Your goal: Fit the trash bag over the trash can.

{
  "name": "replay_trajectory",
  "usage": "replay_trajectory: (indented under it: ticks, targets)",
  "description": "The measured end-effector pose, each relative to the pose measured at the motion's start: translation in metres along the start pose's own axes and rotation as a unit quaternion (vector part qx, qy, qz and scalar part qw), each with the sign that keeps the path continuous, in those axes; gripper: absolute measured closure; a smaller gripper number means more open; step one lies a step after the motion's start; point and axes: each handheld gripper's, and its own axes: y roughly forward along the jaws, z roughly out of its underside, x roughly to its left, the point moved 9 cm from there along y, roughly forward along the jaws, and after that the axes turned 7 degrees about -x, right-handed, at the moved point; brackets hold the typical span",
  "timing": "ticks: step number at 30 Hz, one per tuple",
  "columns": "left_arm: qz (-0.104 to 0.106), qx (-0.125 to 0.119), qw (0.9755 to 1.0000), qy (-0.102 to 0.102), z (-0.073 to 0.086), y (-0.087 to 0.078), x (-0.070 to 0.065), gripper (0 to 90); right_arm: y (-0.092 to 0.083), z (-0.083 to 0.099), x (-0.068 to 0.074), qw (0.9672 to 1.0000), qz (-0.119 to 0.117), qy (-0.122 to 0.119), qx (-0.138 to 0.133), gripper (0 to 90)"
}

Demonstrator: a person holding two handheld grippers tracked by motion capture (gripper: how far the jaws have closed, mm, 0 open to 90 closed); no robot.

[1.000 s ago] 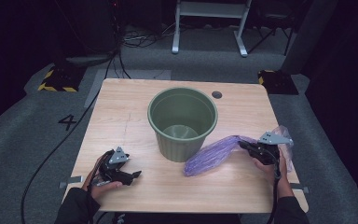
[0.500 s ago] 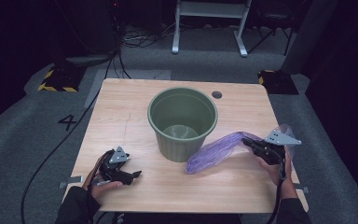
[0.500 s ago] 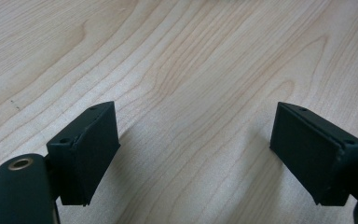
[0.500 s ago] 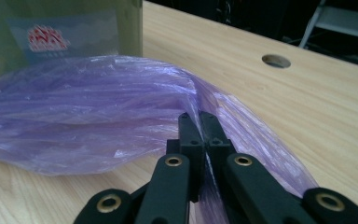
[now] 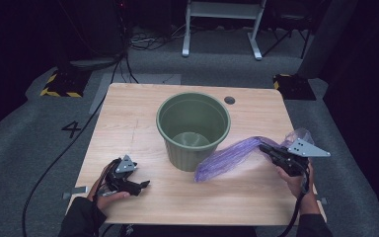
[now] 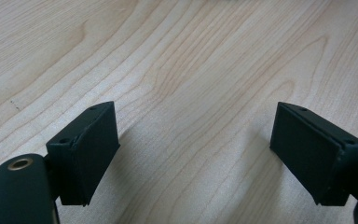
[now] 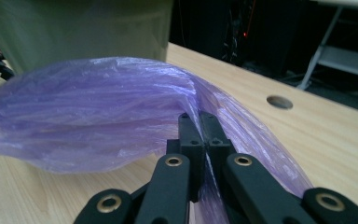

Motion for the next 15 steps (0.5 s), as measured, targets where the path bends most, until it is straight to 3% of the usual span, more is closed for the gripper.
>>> replay_trajectory:
  ticks: [8, 15]
  targets:
    - [-0.001, 0.001, 1.0000, 0.002, 0.000, 0.000, 0.000, 14.7, -0.008, -0.024, 0.013, 0.9989, -0.018, -0.018, -0.039, 90.0]
    - [-0.004, 0.000, 1.0000, 0.000, -0.001, 0.001, 0.000, 14.3, -0.009, -0.038, 0.018, 0.9979, -0.023, -0.030, -0.054, 90.0]
